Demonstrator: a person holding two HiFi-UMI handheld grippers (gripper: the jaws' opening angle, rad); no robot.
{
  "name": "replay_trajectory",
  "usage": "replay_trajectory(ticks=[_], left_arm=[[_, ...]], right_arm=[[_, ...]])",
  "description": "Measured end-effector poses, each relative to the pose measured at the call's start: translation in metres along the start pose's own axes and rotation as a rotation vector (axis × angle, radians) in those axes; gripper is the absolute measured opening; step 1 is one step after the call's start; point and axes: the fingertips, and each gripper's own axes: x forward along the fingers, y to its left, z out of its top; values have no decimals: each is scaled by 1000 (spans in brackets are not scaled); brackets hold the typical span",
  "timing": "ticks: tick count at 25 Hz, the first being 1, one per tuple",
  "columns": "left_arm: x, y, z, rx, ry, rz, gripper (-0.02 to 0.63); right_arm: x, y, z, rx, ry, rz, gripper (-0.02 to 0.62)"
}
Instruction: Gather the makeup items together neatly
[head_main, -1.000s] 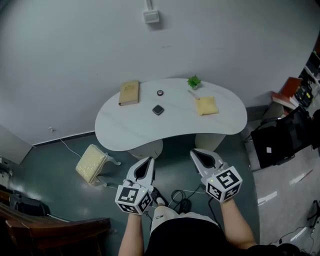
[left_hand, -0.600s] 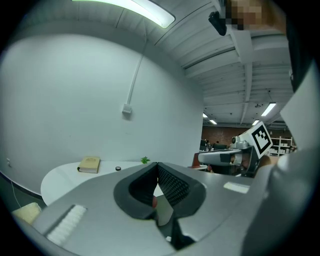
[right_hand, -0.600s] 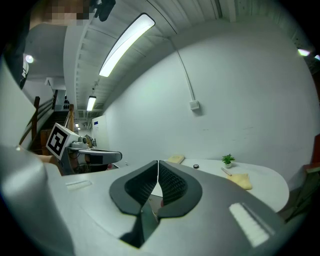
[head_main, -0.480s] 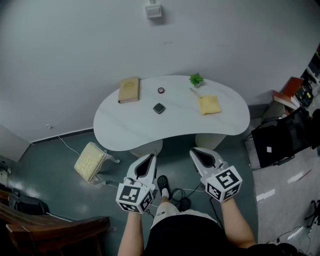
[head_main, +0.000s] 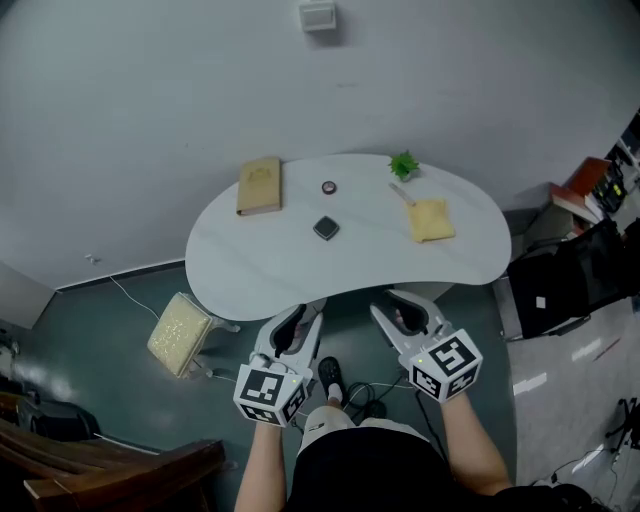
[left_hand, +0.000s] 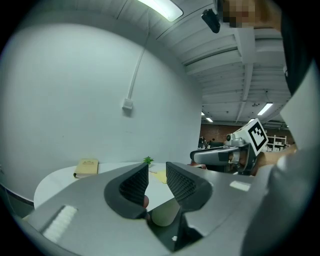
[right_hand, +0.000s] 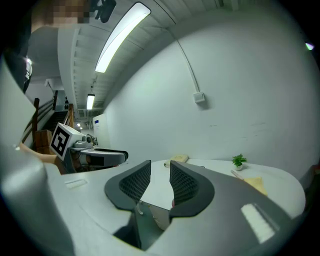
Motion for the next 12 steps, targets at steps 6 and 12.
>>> replay_trajectory(ticks=[6, 12], left_arm=[[29, 35, 8, 22, 18, -37, 161], [47, 60, 18, 54, 17, -83, 189]], right_arm=[[41, -19, 19, 3, -4, -27, 132], [65, -32, 33, 5, -9, -77, 167]])
